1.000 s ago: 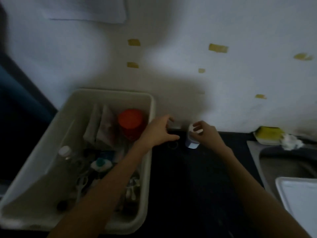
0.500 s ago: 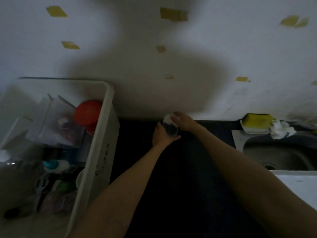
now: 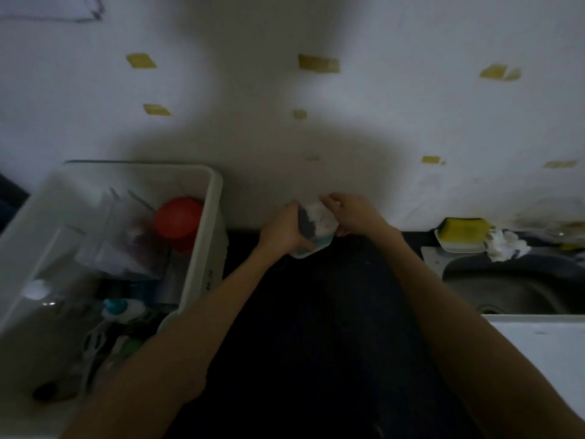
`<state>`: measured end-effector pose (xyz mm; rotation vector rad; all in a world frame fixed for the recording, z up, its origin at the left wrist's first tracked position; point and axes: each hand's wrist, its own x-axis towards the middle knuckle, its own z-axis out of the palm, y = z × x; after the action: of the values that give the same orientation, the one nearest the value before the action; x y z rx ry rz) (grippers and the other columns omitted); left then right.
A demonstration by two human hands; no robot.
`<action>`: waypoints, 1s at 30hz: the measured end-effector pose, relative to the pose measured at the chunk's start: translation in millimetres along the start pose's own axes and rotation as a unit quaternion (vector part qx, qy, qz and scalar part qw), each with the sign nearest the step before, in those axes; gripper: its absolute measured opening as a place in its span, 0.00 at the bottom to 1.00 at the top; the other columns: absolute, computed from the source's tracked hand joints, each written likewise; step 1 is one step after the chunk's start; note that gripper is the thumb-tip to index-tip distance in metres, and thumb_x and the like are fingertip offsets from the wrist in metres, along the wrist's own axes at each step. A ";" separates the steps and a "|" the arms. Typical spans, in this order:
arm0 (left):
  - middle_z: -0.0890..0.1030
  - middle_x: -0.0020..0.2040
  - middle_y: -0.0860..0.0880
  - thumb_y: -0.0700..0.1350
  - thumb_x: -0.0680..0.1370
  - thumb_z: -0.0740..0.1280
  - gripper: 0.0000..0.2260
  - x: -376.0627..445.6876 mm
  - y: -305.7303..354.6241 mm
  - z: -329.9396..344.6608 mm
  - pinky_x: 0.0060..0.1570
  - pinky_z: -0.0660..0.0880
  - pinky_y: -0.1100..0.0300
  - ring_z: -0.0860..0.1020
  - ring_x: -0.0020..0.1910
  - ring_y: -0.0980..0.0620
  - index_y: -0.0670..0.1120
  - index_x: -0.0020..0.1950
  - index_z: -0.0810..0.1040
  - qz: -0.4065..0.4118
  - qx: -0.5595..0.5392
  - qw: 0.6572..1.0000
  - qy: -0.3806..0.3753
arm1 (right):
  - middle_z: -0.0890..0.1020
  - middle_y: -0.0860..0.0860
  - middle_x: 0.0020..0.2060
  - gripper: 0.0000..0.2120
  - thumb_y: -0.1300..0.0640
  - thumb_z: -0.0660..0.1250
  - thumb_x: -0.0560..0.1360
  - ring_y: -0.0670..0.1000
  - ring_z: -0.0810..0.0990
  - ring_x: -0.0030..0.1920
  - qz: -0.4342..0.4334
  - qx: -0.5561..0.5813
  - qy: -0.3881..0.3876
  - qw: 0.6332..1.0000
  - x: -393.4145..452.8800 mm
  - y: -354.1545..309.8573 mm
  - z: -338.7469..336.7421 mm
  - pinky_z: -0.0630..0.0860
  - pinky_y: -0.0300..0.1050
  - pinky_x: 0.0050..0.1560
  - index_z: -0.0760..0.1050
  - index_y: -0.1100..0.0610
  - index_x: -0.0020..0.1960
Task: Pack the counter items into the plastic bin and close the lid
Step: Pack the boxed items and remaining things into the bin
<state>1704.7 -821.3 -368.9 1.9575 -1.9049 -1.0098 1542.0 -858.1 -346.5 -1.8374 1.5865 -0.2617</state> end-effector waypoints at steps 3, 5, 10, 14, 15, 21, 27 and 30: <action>0.75 0.57 0.47 0.49 0.61 0.82 0.34 -40.6 -0.3 -72.9 0.51 0.75 0.51 0.76 0.54 0.47 0.45 0.61 0.69 0.063 0.023 0.997 0.038 | 0.81 0.58 0.36 0.22 0.43 0.54 0.83 0.51 0.81 0.30 -0.078 -0.007 0.043 0.996 -23.8 -61.1 -18.2 0.78 0.39 0.30 0.77 0.61 0.54; 0.76 0.55 0.48 0.51 0.62 0.81 0.32 -72.3 -8.1 -120.7 0.50 0.75 0.52 0.76 0.53 0.48 0.46 0.60 0.71 0.097 0.053 0.991 0.074 | 0.82 0.58 0.39 0.21 0.44 0.55 0.83 0.49 0.81 0.31 -0.123 0.007 0.050 0.991 -39.6 -105.9 -20.9 0.79 0.40 0.30 0.77 0.60 0.54; 0.76 0.57 0.52 0.50 0.63 0.81 0.32 -142.7 -54.8 -206.0 0.48 0.71 0.60 0.75 0.53 0.53 0.48 0.62 0.72 0.110 0.085 0.986 0.097 | 0.81 0.52 0.48 0.25 0.37 0.57 0.79 0.48 0.83 0.38 -0.196 -0.021 0.004 0.980 -63.8 -205.3 -0.6 0.81 0.39 0.33 0.77 0.57 0.58; 0.76 0.62 0.51 0.49 0.64 0.80 0.34 -187.7 -111.0 -238.8 0.51 0.69 0.60 0.74 0.57 0.52 0.49 0.66 0.71 0.092 0.119 0.984 0.097 | 0.76 0.46 0.58 0.32 0.37 0.70 0.71 0.46 0.78 0.49 -0.279 -0.135 -0.065 0.949 -74.4 -253.6 38.7 0.75 0.40 0.46 0.70 0.51 0.69; 0.76 0.62 0.51 0.49 0.64 0.80 0.34 -194.5 -125.7 -241.3 0.52 0.68 0.60 0.74 0.57 0.53 0.49 0.67 0.71 0.080 0.124 0.984 0.098 | 0.76 0.47 0.58 0.34 0.38 0.73 0.68 0.46 0.77 0.51 -0.304 -0.167 -0.066 0.936 -74.9 -260.3 52.1 0.73 0.40 0.49 0.70 0.51 0.69; 0.73 0.66 0.46 0.44 0.63 0.81 0.38 -188.0 -199.2 -221.5 0.61 0.69 0.56 0.72 0.64 0.48 0.46 0.71 0.69 0.037 0.090 0.991 0.095 | 0.77 0.52 0.63 0.43 0.38 0.77 0.63 0.54 0.77 0.62 -0.274 -0.240 -0.067 0.929 -46.8 -276.0 138.2 0.75 0.50 0.58 0.67 0.53 0.72; 0.75 0.60 0.43 0.46 0.64 0.80 0.31 -141.8 -235.6 -177.4 0.52 0.76 0.49 0.76 0.57 0.44 0.44 0.62 0.71 0.047 0.102 0.993 0.046 | 0.79 0.54 0.57 0.33 0.43 0.77 0.61 0.57 0.80 0.55 -0.169 -0.319 -0.119 0.925 -18.8 -260.2 180.6 0.79 0.54 0.55 0.75 0.54 0.63; 0.73 0.58 0.41 0.46 0.70 0.75 0.22 -119.8 -242.7 -151.3 0.47 0.74 0.51 0.76 0.54 0.42 0.41 0.59 0.73 0.068 0.169 0.981 0.061 | 0.81 0.52 0.50 0.21 0.46 0.75 0.67 0.54 0.82 0.48 -0.106 -0.310 -0.115 0.938 -16.1 -247.9 195.3 0.81 0.52 0.51 0.77 0.54 0.56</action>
<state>1998.1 -721.2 -366.0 1.9682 -2.2194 -0.5426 1844.5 -767.6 -336.8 -2.4125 1.3969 0.3990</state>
